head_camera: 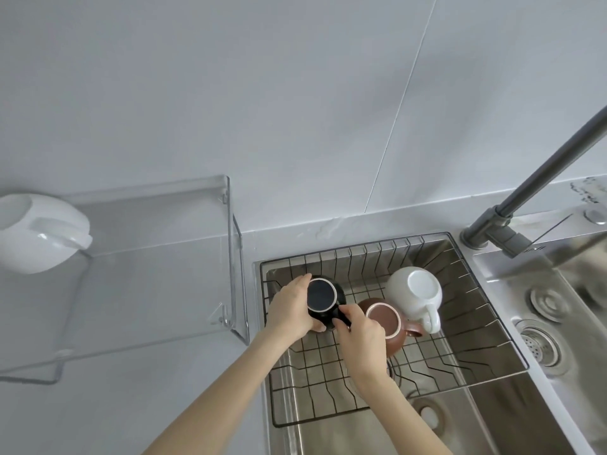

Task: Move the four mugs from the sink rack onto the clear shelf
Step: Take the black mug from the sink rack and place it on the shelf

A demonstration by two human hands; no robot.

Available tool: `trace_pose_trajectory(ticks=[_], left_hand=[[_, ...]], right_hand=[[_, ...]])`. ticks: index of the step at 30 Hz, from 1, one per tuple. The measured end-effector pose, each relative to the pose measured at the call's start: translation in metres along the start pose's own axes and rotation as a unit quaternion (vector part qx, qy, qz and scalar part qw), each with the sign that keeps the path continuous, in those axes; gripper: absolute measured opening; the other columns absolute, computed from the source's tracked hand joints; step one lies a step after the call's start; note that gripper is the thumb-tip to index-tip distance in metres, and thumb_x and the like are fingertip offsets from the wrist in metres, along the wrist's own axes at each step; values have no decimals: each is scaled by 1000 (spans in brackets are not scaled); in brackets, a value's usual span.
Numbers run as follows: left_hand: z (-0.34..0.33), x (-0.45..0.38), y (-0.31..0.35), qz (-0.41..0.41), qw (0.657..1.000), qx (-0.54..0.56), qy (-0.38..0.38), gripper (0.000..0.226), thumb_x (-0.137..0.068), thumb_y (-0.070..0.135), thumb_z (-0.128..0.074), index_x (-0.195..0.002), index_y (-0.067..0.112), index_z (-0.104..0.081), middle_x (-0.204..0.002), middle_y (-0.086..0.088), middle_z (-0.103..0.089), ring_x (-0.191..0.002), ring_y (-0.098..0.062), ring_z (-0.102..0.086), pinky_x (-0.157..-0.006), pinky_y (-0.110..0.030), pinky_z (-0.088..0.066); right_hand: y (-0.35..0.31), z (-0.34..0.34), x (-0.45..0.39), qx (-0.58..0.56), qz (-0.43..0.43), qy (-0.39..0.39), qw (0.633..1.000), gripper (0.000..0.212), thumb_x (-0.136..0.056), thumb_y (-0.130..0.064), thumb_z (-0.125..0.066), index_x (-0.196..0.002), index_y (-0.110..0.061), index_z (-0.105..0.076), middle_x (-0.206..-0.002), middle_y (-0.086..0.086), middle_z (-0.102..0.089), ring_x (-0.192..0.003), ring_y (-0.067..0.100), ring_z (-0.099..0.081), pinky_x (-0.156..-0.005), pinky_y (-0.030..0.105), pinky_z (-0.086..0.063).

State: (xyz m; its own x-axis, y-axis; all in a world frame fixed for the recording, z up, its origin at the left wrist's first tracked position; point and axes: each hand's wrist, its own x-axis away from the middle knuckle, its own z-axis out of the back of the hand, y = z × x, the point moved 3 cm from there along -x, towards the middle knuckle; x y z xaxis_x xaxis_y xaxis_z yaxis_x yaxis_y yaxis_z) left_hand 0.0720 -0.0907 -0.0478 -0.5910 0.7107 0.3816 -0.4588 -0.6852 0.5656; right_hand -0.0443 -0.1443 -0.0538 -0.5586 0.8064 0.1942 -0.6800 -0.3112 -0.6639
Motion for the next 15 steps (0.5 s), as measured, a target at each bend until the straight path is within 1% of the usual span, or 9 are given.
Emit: trace_pose_trajectory(ticks=[4,7,8,9,11,12,14,15], left_hand=[[33,22,26,-56,996,32,54,92,-52,18,-86,-132,13,-40,-132,-3,-55,-121,-21,-49,-95,-26,-37],[64,46,44,-96,987,68,114,90,-51,18,-85,-131,15,-42,-129,1,-57,-119,-17,-51,-88,-16,-33],[75,55,47,-104,982,83,135,91,-51,18,-85,-131,16,-42,-129,2,-56,-120,-16,-50,-88,-12,-31],[88,66,47,-114,976,97,158,92,-51,18,-86,-132,16,-42,-130,3,-56,-120,-14,-50,-90,-12,-31],[111,86,46,-125,965,116,198,94,-50,19,-86,-133,18,-41,-133,4,-55,-121,-13,-50,-98,-19,-36],[123,96,42,-127,961,122,215,95,-49,20,-86,-133,19,-41,-132,5,-56,-121,-13,-51,-100,-23,-38],[146,111,30,-122,953,131,244,90,-47,21,-86,-128,23,-47,-124,6,-61,-114,-14,-55,-96,-26,-43],[156,119,24,-117,950,135,256,86,-45,23,-86,-123,24,-50,-117,6,-64,-108,-14,-58,-91,-27,-46]], right_hand=[[-20,35,9,-23,41,49,998,21,-85,-15,-58,-105,-9,-61,-88,14,-74,-86,33,-64,-75,39,-49],[-45,63,18,-40,83,86,992,20,-84,-17,-61,-103,-12,-63,-89,10,-75,-87,29,-67,-79,42,-53],[-57,71,23,-49,99,93,990,21,-84,-16,-62,-104,-13,-63,-90,9,-75,-87,27,-68,-80,40,-53],[-70,78,29,-54,122,102,986,21,-83,-16,-62,-105,-13,-64,-90,8,-76,-86,25,-68,-79,38,-54],[-96,89,42,-47,174,116,977,21,-83,-15,-63,-104,-13,-65,-85,8,-76,-78,25,-68,-74,36,-52],[-110,92,49,-45,201,118,971,20,-82,-15,-64,-102,-13,-66,-80,9,-76,-73,26,-67,-71,36,-51],[-135,91,57,-36,243,117,962,19,-81,-15,-65,-100,-13,-66,-75,10,-76,-67,26,-65,-67,33,-50],[-146,88,59,-34,261,115,958,19,-81,-15,-66,-99,-12,-67,-75,9,-76,-65,24,-65,-65,29,-48]])
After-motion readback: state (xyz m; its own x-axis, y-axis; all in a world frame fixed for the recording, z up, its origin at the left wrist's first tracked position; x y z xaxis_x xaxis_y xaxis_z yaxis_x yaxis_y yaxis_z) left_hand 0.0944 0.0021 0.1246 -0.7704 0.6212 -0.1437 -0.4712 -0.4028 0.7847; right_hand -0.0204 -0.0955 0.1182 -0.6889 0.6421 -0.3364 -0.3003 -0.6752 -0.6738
